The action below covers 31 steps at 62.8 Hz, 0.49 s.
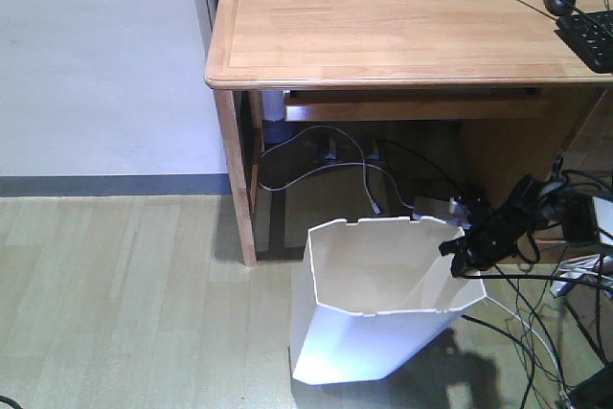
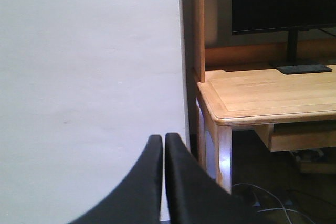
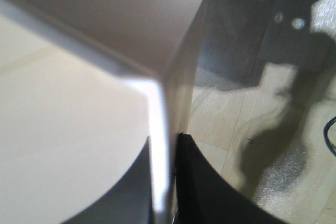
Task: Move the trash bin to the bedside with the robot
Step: 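Close the right gripper on the bin rim and lift it slightly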
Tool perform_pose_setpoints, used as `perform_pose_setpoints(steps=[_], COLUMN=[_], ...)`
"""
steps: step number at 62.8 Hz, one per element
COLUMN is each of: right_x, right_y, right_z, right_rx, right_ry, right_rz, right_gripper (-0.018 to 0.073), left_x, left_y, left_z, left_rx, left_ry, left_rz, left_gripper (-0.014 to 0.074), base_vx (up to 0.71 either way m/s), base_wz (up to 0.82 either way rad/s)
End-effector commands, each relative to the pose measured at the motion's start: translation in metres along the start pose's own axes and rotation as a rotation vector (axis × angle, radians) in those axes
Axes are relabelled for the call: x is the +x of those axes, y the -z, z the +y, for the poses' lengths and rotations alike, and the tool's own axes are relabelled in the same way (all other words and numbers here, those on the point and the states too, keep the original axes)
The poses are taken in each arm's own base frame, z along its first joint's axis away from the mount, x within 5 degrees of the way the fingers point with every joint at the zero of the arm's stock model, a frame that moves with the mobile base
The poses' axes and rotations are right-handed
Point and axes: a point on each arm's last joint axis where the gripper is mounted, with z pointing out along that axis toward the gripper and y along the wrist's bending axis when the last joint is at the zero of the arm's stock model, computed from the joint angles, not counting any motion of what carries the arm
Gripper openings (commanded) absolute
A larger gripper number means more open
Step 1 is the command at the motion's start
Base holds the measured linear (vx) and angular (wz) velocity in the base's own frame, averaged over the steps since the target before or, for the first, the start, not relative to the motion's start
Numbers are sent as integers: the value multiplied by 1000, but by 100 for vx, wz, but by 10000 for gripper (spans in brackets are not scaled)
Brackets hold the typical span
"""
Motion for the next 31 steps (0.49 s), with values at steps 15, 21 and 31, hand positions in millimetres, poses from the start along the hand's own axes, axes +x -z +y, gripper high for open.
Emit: perform_pose_setpoints(steps=[15,21,31], right_x=[9,27,60], right_y=[89,103,129], right_z=[32,42,63], right_rx=[-78,-103,-206], right_ry=[-75,-70,-75], right_rz=[-206,-256,-313], right_gripper=[-4,-4,-4], left_x=[-3,-3,-3], left_y=[0,0,0], left_z=[0,0,0], left_rx=[7,7,7], left_ry=[23,23,23], left_rz=[-69,-69,-69], left_gripper=[-6,-6,-6], base_vx=[0,0,0], base_wz=[0,0,0])
